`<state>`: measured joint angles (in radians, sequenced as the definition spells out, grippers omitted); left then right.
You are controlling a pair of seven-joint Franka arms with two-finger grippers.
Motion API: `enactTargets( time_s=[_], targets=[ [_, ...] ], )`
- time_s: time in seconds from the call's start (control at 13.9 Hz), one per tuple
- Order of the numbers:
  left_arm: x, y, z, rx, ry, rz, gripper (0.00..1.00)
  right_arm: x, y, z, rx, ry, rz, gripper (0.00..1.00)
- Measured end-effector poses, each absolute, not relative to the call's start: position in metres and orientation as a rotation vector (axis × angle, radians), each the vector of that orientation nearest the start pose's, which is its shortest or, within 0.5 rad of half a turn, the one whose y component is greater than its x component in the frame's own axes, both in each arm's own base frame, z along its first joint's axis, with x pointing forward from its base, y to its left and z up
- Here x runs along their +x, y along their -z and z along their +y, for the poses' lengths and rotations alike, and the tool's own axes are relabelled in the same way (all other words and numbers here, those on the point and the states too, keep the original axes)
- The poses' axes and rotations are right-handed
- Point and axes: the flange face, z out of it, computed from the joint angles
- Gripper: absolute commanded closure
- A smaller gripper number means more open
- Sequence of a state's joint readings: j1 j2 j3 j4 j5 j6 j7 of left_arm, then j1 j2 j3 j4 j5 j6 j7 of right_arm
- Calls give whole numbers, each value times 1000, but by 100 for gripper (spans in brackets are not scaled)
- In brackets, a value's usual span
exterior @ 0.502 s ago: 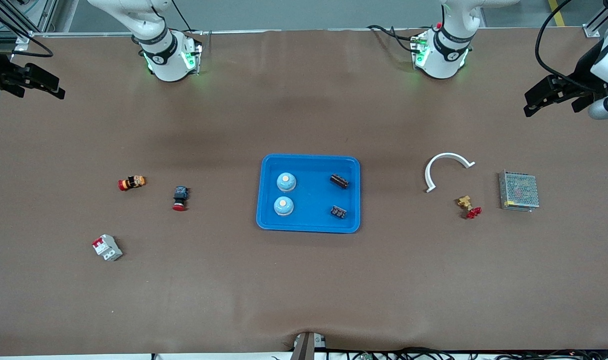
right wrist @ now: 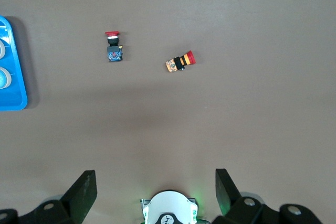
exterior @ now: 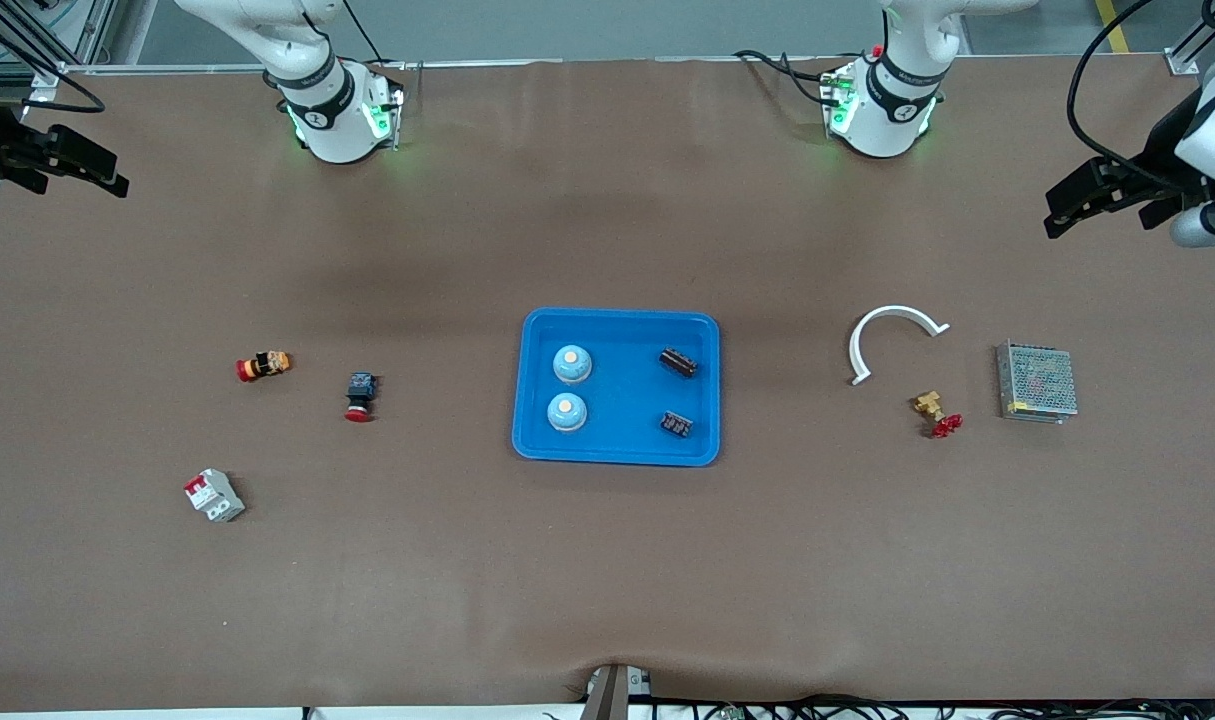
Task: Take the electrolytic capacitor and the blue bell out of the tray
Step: 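Reach the left gripper toward the brown capacitor in the blue tray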
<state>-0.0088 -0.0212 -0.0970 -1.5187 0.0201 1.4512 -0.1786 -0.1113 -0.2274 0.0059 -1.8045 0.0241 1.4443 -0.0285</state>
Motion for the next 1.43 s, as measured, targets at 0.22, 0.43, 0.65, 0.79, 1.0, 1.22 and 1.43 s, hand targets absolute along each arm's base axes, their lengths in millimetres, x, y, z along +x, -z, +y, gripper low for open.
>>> enactTargets(
  time_s=[0.22,0.43,0.65,0.79,1.0,1.22,1.43],
  targets=[
    [544,-627,-63,-3106,-133,-93,0,465,-622,-46,-3101,-203,117,0],
    [559,-598,-87,-3105,-165,-69,0,465,-622,-44,-3102,-204,111,0],
    [569,-543,-129,-3103,-143,-187,0,464,-622,-42,-3102,-217,103,0],
    [572,-495,-162,-3107,-133,-267,0,461,-619,-40,-3097,-268,95,0],
    [579,-446,-198,-3123,-130,-360,0,466,-616,-36,-3097,-285,80,0],
    [577,-421,-222,-3132,-117,-452,0,475,-611,-31,-3097,-299,56,0],
    [563,-400,-250,-3133,-93,-534,0,485,-603,-11,-3099,-311,-12,0]
  ],
)
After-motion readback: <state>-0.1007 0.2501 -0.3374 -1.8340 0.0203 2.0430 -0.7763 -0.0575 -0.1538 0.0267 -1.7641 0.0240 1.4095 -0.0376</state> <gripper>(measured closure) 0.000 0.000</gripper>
